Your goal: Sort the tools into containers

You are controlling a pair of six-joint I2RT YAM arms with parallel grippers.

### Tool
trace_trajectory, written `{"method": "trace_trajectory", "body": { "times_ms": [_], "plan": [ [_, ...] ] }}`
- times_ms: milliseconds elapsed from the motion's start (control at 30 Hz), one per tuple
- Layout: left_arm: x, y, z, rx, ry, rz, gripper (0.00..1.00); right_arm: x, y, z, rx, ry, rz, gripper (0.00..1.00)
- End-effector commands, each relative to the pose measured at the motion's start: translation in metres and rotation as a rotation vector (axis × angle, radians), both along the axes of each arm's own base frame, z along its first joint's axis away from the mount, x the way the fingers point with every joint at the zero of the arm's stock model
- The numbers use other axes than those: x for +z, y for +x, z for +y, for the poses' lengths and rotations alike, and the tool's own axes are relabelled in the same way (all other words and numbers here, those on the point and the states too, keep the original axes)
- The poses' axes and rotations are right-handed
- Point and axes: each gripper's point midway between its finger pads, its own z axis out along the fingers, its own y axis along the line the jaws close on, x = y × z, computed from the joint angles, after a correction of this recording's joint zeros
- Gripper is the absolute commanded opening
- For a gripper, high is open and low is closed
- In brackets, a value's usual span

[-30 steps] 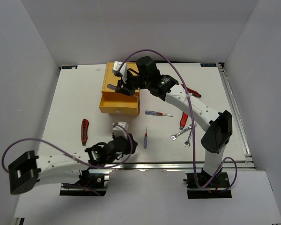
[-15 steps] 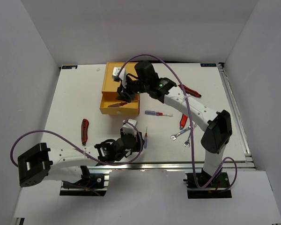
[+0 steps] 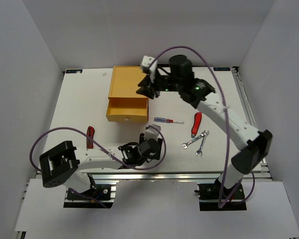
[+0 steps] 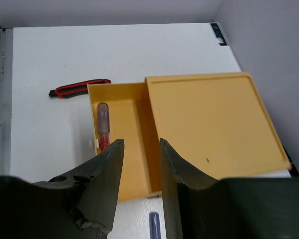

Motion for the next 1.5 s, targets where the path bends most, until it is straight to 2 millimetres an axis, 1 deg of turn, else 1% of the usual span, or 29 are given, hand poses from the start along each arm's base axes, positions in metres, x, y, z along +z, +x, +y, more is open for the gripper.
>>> {"method": "trace_trajectory", "body": {
  "times_ms": [0, 33, 67, 100, 167, 200, 233, 300, 367, 533, 633, 667, 733, 767, 800, 867, 900, 967, 1000, 1067, 1100, 1133, 1167, 1233, 1267, 1300, 1333, 1400, 1467],
  "plan": [
    [0.000, 0.008, -0.002, 0.031, 0.083, -0.001, 0.67, 0.023, 0.005, -0.045, -0.070, 0.064, -0.001, 0.42],
    [-0.004, 0.009, 0.001, 0.039, 0.114, 0.006, 0.67, 0.029, 0.003, -0.057, -0.087, 0.079, -0.004, 0.42],
    [0.000, 0.012, -0.004, 0.047, 0.117, 0.002, 0.67, 0.015, 0.007, -0.066, -0.107, 0.063, 0.022, 0.42],
    [-0.012, 0.011, -0.001, 0.047, 0.165, 0.021, 0.67, 0.017, 0.010, -0.082, -0.139, 0.070, 0.020, 0.42],
    [-0.020, 0.013, -0.002, 0.044, 0.200, 0.041, 0.67, 0.010, 0.013, -0.098, -0.172, 0.063, 0.031, 0.43],
    [-0.019, 0.015, -0.009, 0.038, 0.199, 0.053, 0.67, -0.005, 0.017, -0.109, -0.202, 0.046, 0.055, 0.43],
    [-0.031, 0.015, -0.004, 0.042, 0.244, 0.079, 0.66, -0.002, 0.014, -0.117, -0.212, 0.054, 0.045, 0.43],
    [-0.040, 0.015, -0.001, 0.052, 0.281, 0.113, 0.65, -0.015, 0.016, -0.130, -0.242, 0.042, 0.065, 0.43],
    [-0.045, 0.020, -0.003, 0.066, 0.295, 0.140, 0.63, -0.017, 0.012, -0.141, -0.264, 0.048, 0.068, 0.43],
    [-0.063, 0.022, 0.000, 0.069, 0.324, 0.194, 0.57, -0.025, 0.013, -0.157, -0.299, 0.052, 0.095, 0.43],
    [-0.063, 0.023, -0.007, 0.052, 0.310, 0.197, 0.50, -0.030, 0.012, -0.163, -0.314, 0.050, 0.103, 0.43],
    [-0.062, 0.024, -0.009, 0.046, 0.302, 0.196, 0.42, -0.032, 0.013, -0.166, -0.322, 0.049, 0.105, 0.43],
    [-0.059, 0.024, -0.015, 0.028, 0.282, 0.198, 0.32, -0.033, 0.011, -0.170, -0.328, 0.049, 0.108, 0.43],
    [-0.051, 0.026, -0.019, 0.018, 0.264, 0.187, 0.18, -0.037, 0.011, -0.172, -0.335, 0.046, 0.115, 0.43],
    [-0.046, 0.026, -0.020, 0.011, 0.255, 0.179, 0.14, -0.036, 0.011, -0.174, -0.339, 0.048, 0.112, 0.43],
    [-0.030, 0.028, -0.026, -0.015, 0.227, 0.156, 0.05, -0.040, 0.012, -0.180, -0.355, 0.045, 0.116, 0.43],
    [-0.011, 0.030, -0.031, -0.028, 0.188, 0.131, 0.03, -0.039, 0.012, -0.182, -0.358, 0.045, 0.112, 0.43],
    [0.016, 0.028, -0.038, -0.099, 0.164, 0.099, 0.00, -0.041, 0.014, -0.188, -0.376, 0.044, 0.110, 0.43],
    [0.053, 0.030, -0.044, -0.124, 0.115, 0.059, 0.00, -0.040, 0.014, -0.190, -0.381, 0.045, 0.109, 0.43],
    [0.095, 0.031, -0.044, -0.166, 0.087, -0.009, 0.00, -0.039, 0.016, -0.196, -0.396, 0.046, 0.107, 0.43],
    [0.136, 0.032, -0.038, -0.164, 0.032, -0.067, 0.00, -0.038, 0.016, -0.197, -0.398, 0.048, 0.100, 0.43],
    [0.148, 0.030, -0.030, -0.168, 0.035, -0.092, 0.00, -0.038, 0.016, -0.199, -0.400, 0.047, 0.098, 0.43],
    [0.171, 0.033, -0.024, -0.170, 0.025, -0.136, 0.00, -0.038, 0.018, -0.201, -0.407, 0.048, 0.092, 0.44],
    [0.207, 0.043, 0.004, -0.133, -0.007, -0.161, 0.00, -0.040, 0.017, -0.202, -0.407, 0.046, 0.096, 0.44],
    [0.216, 0.047, 0.016, -0.118, -0.008, -0.164, 0.00, -0.041, 0.018, -0.204, -0.409, 0.044, 0.090, 0.44],
    [0.219, 0.059, 0.037, -0.076, -0.005, -0.148, 0.00, -0.041, 0.017, -0.204, -0.408, 0.043, 0.086, 0.44],
    [0.235, 0.062, 0.052, -0.050, -0.036, -0.168, 0.00, -0.044, 0.017, -0.204, -0.407, 0.039, 0.088, 0.44],
    [0.242, 0.074, 0.076, -0.029, -0.018, -0.190, 0.00, -0.046, 0.016, -0.204, -0.397, 0.037, 0.081, 0.45],
    [0.239, 0.075, 0.086, -0.076, 0.039, -0.218, 0.01, -0.050, 0.015, -0.203, -0.389, 0.033, 0.085, 0.45]
  ]
}}
